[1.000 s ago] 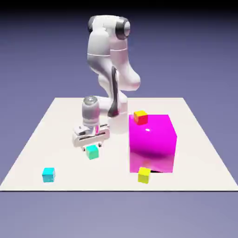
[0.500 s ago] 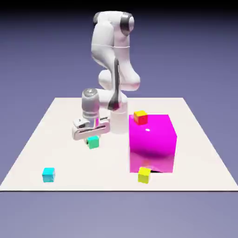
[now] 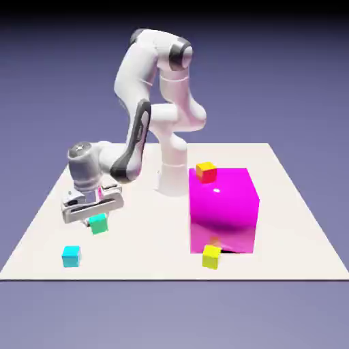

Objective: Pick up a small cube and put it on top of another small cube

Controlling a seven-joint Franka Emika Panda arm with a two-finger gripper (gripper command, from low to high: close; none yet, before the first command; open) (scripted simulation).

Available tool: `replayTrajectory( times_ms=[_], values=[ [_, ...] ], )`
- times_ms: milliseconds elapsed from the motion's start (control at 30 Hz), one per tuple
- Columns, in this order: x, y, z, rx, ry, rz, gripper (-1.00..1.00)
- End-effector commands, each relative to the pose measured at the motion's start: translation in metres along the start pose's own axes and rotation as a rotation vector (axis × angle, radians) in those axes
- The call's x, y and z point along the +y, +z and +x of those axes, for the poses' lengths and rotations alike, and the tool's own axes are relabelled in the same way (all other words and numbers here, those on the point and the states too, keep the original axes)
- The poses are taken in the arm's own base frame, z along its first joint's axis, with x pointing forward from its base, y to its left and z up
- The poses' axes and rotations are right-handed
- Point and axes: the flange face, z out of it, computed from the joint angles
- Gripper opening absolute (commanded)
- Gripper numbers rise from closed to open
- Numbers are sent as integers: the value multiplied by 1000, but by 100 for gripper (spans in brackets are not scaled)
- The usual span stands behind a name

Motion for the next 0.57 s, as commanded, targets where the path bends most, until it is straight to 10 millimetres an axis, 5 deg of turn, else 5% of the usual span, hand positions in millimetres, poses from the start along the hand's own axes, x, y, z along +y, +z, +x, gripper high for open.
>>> replayTrajectory(
  times_ms=[0,233,367,400,433,533],
  values=[
    [4,-5,10,7,-6,-5,-100],
    [13,-51,65,75,-77,-44,-100],
    [15,19,72,75,-77,-44,-100],
    [15,19,72,75,-77,-44,100],
    [15,19,72,75,-77,-44,100],
    [13,-41,67,75,-78,-45,100]
  ],
)
